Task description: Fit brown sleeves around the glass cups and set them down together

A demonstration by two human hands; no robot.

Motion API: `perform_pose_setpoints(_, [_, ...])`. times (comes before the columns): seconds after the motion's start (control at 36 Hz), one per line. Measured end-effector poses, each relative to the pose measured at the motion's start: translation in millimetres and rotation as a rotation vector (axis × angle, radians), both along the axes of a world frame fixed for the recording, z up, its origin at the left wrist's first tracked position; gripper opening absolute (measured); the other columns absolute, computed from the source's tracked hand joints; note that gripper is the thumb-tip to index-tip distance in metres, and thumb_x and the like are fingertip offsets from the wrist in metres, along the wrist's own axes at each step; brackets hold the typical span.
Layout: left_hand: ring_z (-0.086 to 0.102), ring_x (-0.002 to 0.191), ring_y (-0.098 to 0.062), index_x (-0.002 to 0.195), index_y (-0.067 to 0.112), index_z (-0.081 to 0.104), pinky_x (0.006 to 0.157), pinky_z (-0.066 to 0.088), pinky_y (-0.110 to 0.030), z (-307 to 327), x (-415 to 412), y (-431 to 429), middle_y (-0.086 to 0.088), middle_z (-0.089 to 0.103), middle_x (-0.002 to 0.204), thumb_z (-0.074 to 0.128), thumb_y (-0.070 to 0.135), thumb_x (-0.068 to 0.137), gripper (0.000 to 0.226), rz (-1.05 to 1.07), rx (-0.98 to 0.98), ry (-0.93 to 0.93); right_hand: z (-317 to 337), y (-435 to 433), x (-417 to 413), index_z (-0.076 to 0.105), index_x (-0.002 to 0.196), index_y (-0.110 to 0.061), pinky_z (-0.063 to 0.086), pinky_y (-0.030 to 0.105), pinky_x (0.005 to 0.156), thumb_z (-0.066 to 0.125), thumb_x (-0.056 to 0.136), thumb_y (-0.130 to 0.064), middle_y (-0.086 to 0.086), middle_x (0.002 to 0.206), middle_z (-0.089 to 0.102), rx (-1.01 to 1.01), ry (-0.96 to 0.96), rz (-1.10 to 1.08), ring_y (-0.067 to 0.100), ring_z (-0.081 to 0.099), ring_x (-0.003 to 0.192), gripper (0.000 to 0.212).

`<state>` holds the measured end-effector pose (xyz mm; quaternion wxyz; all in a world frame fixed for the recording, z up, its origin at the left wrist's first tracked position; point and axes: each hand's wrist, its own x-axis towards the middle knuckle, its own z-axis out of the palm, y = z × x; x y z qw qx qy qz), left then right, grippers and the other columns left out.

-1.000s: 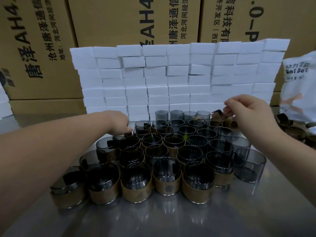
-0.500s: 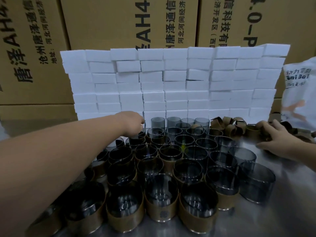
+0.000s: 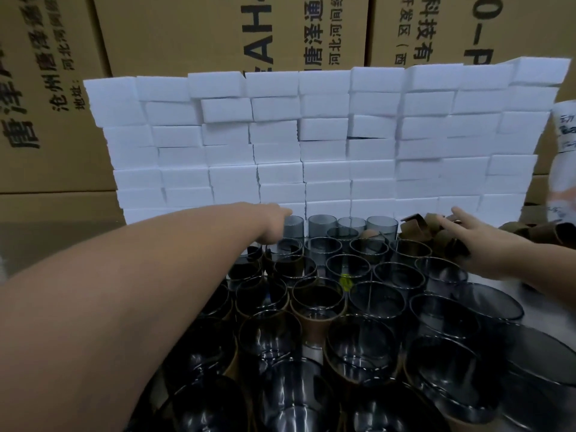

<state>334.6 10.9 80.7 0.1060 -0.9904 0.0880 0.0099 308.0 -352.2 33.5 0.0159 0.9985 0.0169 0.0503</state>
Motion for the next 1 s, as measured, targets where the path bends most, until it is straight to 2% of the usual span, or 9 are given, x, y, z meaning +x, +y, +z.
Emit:
perform_pose_setpoints(0.17, [0.045,0.123,-0.027,0.138,0.007,0.041,0.105,0.036,-0.040,4.0,4.5,-14.0,-0.014,0.043,0.141,0.036,0.014,0.095,0.043,0.049,-0.068,0.046,-12.3,0.0,6.7,0.007,0.150,-0.029,0.035,0.030,0.103,0.044,0.095,-0.017,-0.001,0.159,-0.001,-0.075,0.005,-0.036,0.024,0.031,0.138,0.068])
perform_pose_setpoints(0.28, [0.048,0.095,-0.023,0.124,0.007,0.056,0.097,0.043,-0.037,-2.1,2.7,-18.3,-0.010,0.055,0.113,0.041,0.017,0.094,0.035,0.075,-0.128,0.020,-11.1,5.3,3.1,0.024,0.145,-0.026,0.041,0.027,0.079,0.047,0.094,-0.016,0.000,0.153,0.019,-0.072,-0.070,-0.046,0.026,0.052,0.116,0.057])
perform_pose_setpoints(0.39, [0.054,0.101,-0.029,0.107,0.003,0.058,0.090,0.043,-0.038,-3.5,1.6,-21.1,-0.014,0.057,0.111,0.037,0.018,0.095,0.029,0.035,-0.122,0.024,-3.2,15.6,-3.4,0.041,0.124,-0.024,0.045,0.034,0.071,0.046,0.092,-0.019,0.004,0.132,0.041,-0.074,-0.082,-0.077,0.027,0.059,0.091,0.032])
perform_pose_setpoints(0.53, [0.045,0.086,-0.026,0.092,0.004,0.052,0.077,0.040,-0.034,-6.8,2.6,-23.1,-0.015,0.047,0.094,0.034,0.010,0.095,0.019,0.057,-0.139,0.015,0.2,23.7,-9.1,0.036,0.097,-0.020,0.049,0.037,0.074,0.047,0.091,-0.025,0.005,0.107,0.052,-0.057,-0.137,-0.107,0.027,0.060,0.086,0.013])
perform_pose_setpoints(0.67, [0.049,0.107,-0.032,0.114,0.003,0.054,0.085,0.035,-0.033,-5.9,-4.0,-24.7,-0.011,0.045,0.103,0.035,0.038,0.098,0.043,0.087,-0.244,0.014,4.6,16.9,-11.2,0.040,0.104,-0.016,0.045,0.034,0.068,0.042,0.089,-0.005,0.000,0.085,0.047,-0.097,-0.181,-0.182,0.024,0.053,0.078,0.018])
perform_pose_setpoints(0.78, [0.046,0.087,-0.025,0.114,-0.003,0.057,0.078,0.038,-0.032,-10.2,-6.5,-23.8,-0.006,0.048,0.079,0.037,0.019,0.098,0.034,0.113,-0.301,-0.053,14.4,10.7,-18.1,0.035,0.087,-0.017,0.037,0.032,0.059,0.042,0.091,-0.013,-0.002,0.074,0.040,-0.082,-0.250,-0.226,0.025,0.049,0.072,0.009])
perform_pose_setpoints(0.83, [0.047,0.087,-0.025,0.115,-0.001,0.058,0.075,0.037,-0.030,-10.5,-10.3,-22.1,-0.008,0.052,0.085,0.038,0.019,0.098,0.032,0.120,-0.358,-0.065,20.9,8.2,-24.7,0.034,0.082,-0.016,0.032,0.031,0.054,0.040,0.091,-0.014,0.001,0.074,0.042,-0.069,-0.274,-0.266,0.025,0.048,0.070,0.011])
perform_pose_setpoints(0.92, [0.053,0.105,-0.029,0.120,0.004,0.055,0.082,0.039,-0.031,-13.0,-20.9,-22.4,-0.014,0.057,0.115,0.035,0.028,0.099,0.038,0.065,-0.389,-0.036,29.0,4.8,-36.2,0.027,0.072,-0.019,0.027,0.029,0.049,0.041,0.090,-0.014,0.002,0.073,0.046,-0.101,-0.285,-0.285,0.019,0.042,0.060,0.024])
perform_pose_setpoints(1.0, [0.053,0.109,-0.028,0.121,0.005,0.055,0.085,0.040,-0.030,-10.7,-32.6,-24.4,-0.013,0.057,0.121,0.034,0.024,0.099,0.036,0.064,-0.373,-0.017,36.9,4.2,-46.3,0.026,0.070,-0.020,0.027,0.028,0.047,0.042,0.093,-0.018,0.001,0.069,0.045,-0.143,-0.301,-0.264,0.016,0.043,0.058,0.028])
